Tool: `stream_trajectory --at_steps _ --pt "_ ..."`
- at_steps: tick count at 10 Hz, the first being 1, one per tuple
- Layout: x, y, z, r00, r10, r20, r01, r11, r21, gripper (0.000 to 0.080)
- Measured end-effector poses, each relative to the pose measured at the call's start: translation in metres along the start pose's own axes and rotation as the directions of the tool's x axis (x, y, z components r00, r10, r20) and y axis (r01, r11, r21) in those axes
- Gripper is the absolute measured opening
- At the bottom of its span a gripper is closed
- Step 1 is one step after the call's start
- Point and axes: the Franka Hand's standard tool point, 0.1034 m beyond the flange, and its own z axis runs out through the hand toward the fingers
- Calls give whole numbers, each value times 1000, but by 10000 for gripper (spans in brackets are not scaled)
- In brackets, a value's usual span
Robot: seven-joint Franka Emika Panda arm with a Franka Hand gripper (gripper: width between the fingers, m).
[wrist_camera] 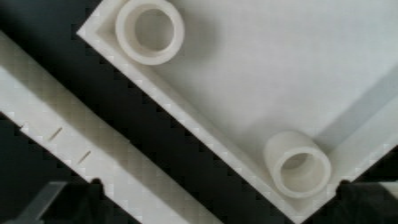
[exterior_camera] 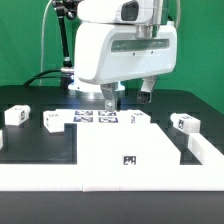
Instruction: Assemble one leg
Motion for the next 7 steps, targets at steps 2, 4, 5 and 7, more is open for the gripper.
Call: stream_trajectory --at_steps 2,4,5,7 --pt "0 0 0 1000 0 0 0 1000 0 650" --pt "0 0 0 1000 0 0 0 1000 0 650" --pt "0 0 0 1000 0 0 0 1000 0 650" --pt "0 0 1 1000 -18 -3 18 1000 -4 650"
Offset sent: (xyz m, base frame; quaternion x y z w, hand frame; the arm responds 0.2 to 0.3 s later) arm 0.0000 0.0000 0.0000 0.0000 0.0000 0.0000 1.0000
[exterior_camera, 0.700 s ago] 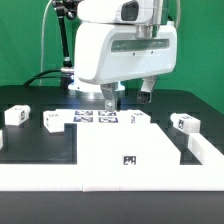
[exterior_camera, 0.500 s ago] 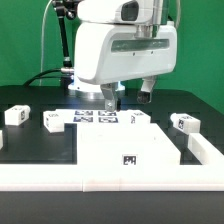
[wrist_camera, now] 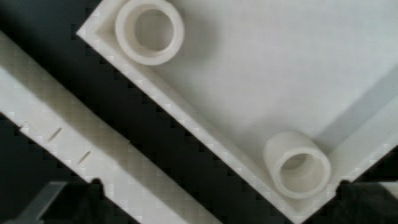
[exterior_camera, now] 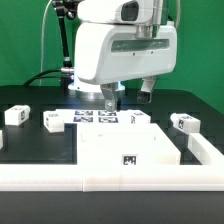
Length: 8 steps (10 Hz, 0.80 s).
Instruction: Assemble one leg
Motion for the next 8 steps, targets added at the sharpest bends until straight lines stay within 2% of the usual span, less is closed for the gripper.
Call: stream_trajectory --at_steps 1,2,5,8 --pt "-3 -2 6 995 -97 -36 96 995 -35 650" --pt "-13 -8 13 984 -175 -28 174 984 -30 650" --pt "-20 -12 22 910 -415 -5 415 910 -1 650" --pt "-23 -16 26 901 -435 -4 435 901 3 650"
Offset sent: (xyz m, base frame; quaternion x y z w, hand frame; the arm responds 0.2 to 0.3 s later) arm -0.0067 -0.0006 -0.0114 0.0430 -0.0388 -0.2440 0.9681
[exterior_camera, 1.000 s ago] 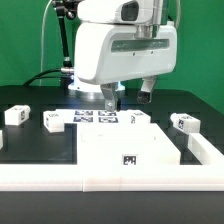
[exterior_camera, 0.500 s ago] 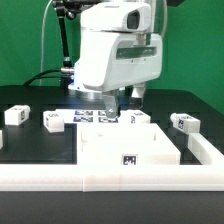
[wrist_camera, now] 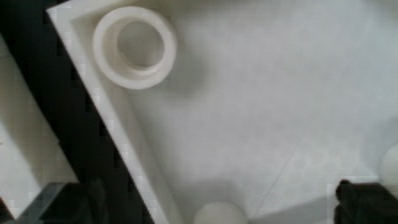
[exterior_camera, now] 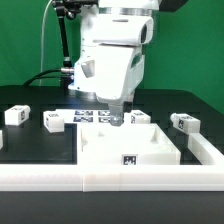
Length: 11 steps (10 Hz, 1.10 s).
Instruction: Assemble one leg
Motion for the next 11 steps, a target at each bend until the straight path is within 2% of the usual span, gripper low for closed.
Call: stream_trajectory --at_steps 2,5,7,10,11 --pt "0 -1 1 1000 -1 0 1 1000 2 650" --pt "10 -15 10 976 -218 12 218 976 25 650" --pt "8 -17 11 978 -207 12 207 978 26 650" --pt "2 -35 17 973 -229 13 228 973 43 650" --pt "-2 -47 25 965 -261 10 260 964 53 650"
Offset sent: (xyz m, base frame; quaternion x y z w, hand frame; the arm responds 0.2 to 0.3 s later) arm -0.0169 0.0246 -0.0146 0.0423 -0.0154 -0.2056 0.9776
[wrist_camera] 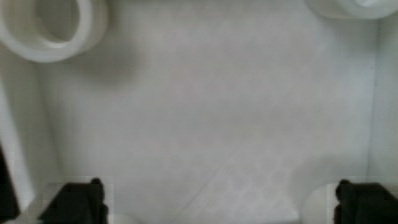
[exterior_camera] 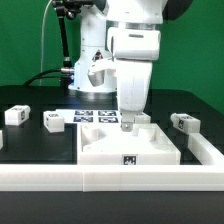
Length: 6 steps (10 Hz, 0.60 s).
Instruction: Assemble one leg
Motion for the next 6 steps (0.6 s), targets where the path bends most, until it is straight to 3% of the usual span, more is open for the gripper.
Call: stream_trajectory --at_steps 1,4,5,6 --pt "1 -16 7 1000 -4 1 4 1000 23 650" --pt "-3 -49 17 1000 2 -14 -2 1000 -11 650" --pt "-7 -59 20 1000 1 -16 -2 1000 -10 650" --pt "-15 -61 22 1000 -4 -19 3 1000 -18 650"
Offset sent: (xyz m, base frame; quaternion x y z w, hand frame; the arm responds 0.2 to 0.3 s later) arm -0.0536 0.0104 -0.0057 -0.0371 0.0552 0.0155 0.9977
